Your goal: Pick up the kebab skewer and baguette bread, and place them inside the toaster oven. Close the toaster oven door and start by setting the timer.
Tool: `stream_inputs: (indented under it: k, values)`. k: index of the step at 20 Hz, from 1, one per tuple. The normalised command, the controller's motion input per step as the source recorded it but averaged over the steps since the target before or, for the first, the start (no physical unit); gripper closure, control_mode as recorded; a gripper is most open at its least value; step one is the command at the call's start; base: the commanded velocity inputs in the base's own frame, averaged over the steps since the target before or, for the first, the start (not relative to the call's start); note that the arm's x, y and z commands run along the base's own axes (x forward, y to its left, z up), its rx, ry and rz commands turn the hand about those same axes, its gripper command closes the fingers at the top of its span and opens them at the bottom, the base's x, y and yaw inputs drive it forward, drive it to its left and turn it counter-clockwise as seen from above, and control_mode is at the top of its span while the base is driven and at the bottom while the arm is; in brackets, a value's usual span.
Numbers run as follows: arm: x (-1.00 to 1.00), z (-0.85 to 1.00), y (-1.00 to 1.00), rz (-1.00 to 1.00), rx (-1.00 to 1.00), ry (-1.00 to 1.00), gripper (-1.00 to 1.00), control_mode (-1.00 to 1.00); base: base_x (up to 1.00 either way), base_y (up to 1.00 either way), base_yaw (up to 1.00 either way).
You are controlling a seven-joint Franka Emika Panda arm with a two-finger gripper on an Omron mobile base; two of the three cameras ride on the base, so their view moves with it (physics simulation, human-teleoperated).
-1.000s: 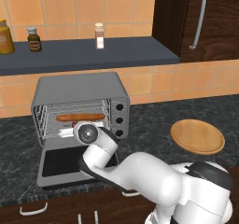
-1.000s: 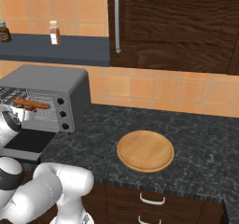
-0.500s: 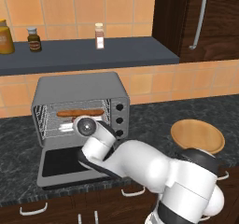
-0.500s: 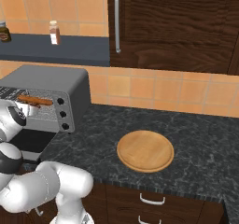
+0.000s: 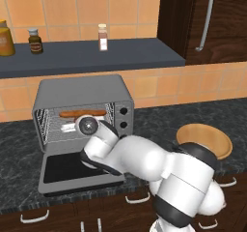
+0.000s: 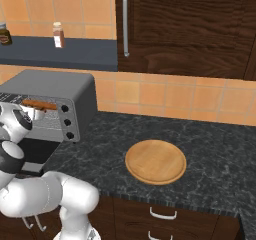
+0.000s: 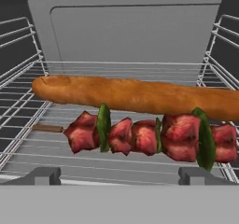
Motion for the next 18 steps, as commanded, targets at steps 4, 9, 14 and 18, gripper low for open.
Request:
stream_inputs:
  k: [4, 9, 14, 18]
  values:
    - [0.13, -0.14, 0.03, 0.0, 0.0, 0.0, -1.0, -1.0, 0.0, 0.0, 0.0]
    - [0.07, -0.04, 0.02, 0.0, 0.0, 0.0, -1.0, -1.0, 0.0, 0.0, 0.0]
    - [0.0, 0.0, 0.01, 0.0, 0.0, 0.0, -1.0, -1.0, 0.0, 0.0, 0.0]
    - [-0.31, 0.12, 0.0, 0.0, 0.0, 0.0, -1.0, -1.0, 0.0, 0.0, 0.0]
